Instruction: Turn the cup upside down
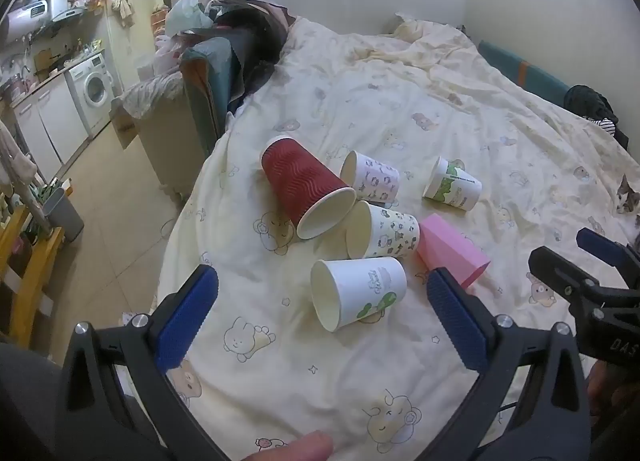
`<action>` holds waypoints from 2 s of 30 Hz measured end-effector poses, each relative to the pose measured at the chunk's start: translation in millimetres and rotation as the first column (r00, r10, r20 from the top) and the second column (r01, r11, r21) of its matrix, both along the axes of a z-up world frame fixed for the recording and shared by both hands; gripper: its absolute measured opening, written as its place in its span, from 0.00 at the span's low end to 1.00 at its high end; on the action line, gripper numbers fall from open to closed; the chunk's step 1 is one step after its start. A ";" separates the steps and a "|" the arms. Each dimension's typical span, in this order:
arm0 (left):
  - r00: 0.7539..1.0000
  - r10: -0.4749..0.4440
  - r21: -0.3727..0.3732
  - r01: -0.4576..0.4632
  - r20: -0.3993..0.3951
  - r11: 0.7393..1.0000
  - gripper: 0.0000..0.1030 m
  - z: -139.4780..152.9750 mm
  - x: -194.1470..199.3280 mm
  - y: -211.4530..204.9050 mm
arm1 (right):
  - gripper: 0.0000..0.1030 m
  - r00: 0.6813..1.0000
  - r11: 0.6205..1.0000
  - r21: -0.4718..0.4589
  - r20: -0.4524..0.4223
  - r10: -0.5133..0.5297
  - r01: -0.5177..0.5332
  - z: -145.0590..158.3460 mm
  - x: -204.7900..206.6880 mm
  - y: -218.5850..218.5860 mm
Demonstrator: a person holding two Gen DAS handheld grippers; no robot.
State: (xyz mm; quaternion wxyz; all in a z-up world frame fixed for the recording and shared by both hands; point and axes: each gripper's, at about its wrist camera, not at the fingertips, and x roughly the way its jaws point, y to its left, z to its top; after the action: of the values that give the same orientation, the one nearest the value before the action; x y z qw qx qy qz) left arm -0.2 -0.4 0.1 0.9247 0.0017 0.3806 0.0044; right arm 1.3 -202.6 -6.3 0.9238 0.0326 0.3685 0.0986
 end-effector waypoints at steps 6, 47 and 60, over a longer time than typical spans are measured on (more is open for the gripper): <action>1.000 -0.001 -0.009 0.001 -0.002 1.000 1.00 -0.6 0.1 0.1 | 1.00 1.000 1.000 -0.009 0.006 0.000 0.000 0.6 -0.5 0.1; 1.000 -0.004 -0.014 0.004 -0.013 1.000 1.00 -1.7 1.6 -1.2 | 1.00 1.000 1.000 -0.018 0.013 0.004 -0.004 2.6 -0.7 3.0; 1.000 -0.005 -0.018 0.005 -0.014 1.000 1.00 -2.2 1.8 -1.1 | 1.00 1.000 1.000 -0.020 0.014 0.005 -0.005 3.8 -0.8 2.2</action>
State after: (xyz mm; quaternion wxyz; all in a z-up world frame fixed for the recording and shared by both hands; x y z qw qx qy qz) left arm 1.6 -1.5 -2.1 0.9221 -0.0057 0.3870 -0.0012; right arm 0.5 -200.4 -2.5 0.9264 0.0218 0.3631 0.0976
